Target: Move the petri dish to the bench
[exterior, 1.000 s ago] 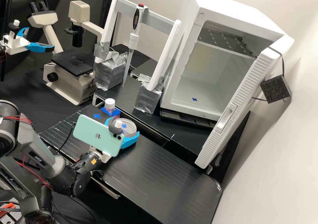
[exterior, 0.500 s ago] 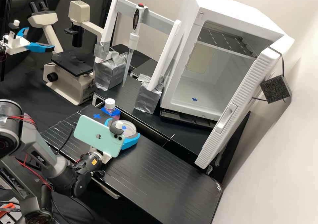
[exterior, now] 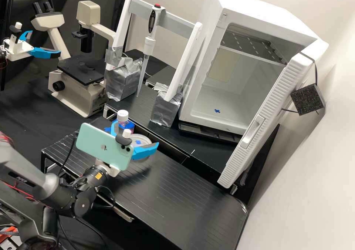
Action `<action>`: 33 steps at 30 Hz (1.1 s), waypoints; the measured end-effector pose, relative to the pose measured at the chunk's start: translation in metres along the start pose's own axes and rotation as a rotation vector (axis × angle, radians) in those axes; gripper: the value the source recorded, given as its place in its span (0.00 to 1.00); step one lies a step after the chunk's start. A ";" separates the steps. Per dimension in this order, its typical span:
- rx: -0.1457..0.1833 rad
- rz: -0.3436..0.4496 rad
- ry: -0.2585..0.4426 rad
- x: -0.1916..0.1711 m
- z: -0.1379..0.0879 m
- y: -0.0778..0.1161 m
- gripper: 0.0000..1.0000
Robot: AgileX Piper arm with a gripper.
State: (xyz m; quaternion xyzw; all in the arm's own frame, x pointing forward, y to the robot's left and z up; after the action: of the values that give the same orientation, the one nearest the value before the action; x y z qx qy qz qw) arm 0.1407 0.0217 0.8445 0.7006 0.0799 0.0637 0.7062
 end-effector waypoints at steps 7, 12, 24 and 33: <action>0.012 0.072 0.161 0.017 -0.034 -0.001 1.00; -0.002 0.128 0.167 0.037 -0.050 0.002 1.00; -0.047 0.168 -0.013 0.065 -0.044 -0.010 1.00; 0.060 0.226 0.033 0.072 -0.035 -0.007 1.00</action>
State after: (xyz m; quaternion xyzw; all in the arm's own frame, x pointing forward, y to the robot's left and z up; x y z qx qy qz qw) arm 0.2036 0.0703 0.8360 0.7248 0.0140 0.1519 0.6719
